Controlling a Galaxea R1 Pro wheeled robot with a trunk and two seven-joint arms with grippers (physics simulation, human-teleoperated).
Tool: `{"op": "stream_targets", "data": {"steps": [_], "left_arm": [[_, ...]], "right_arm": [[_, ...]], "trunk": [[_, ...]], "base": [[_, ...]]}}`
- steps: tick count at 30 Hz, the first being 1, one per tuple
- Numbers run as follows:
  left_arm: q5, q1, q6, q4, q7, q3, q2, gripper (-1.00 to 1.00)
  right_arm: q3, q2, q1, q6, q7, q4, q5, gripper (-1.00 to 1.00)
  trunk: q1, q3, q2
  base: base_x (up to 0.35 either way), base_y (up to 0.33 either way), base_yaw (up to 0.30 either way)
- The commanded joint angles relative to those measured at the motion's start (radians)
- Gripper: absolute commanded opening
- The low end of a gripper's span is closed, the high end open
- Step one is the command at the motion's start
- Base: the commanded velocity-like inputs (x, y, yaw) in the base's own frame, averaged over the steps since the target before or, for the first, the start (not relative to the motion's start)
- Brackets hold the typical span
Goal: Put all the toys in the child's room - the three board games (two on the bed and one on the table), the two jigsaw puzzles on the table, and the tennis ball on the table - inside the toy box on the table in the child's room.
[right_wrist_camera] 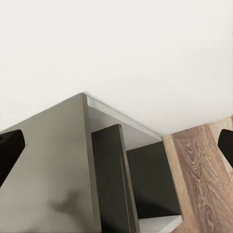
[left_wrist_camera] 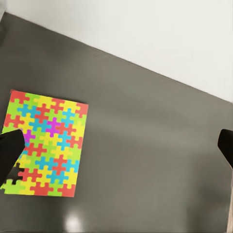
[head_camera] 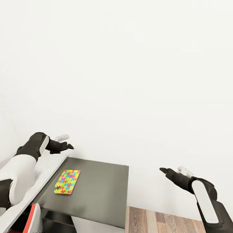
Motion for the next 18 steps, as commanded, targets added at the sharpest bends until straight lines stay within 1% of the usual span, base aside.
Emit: {"op": "stream_targets", "data": {"steps": [1, 3, 7, 14, 18], "left_arm": [[-0.006, -0.001, 0.004, 0.0, -0.005, 0.005, -0.001, 1.0], [-0.006, -0.001, 0.004, 0.0, -0.005, 0.005, -0.001, 1.0], [-0.006, -0.001, 0.004, 0.0, -0.005, 0.005, -0.001, 1.0], [-0.006, -0.001, 0.004, 0.0, -0.005, 0.003, -0.002, 1.0], [-0.005, -0.001, 0.003, 0.0, -0.005, 0.003, -0.002, 1.0]], "right_arm": [[0.0, 0.0, -0.001, 0.003, -0.009, -0.001, -0.011, 1.0], [0.0, 0.0, -0.001, 0.003, -0.009, 0.0, -0.011, 1.0], [0.0, 0.0, -0.001, 0.003, -0.009, 0.001, -0.011, 1.0], [0.0, 0.0, -0.001, 0.003, -0.009, 0.001, -0.011, 1.0], [0.0, 0.0, -0.001, 0.003, -0.009, 0.003, -0.011, 1.0]], "trunk": [[0.001, -0.002, -0.002], [0.001, -0.002, -0.002], [0.001, -0.002, -0.002], [0.001, -0.002, -0.002], [0.001, -0.002, -0.002]], "base": [[0.045, 0.0, 0.249], [0.024, 0.0, 0.157], [0.02, 0.0, 0.052], [0.179, 0.0, 0.007], [0.073, 0.0, 0.001]]}}
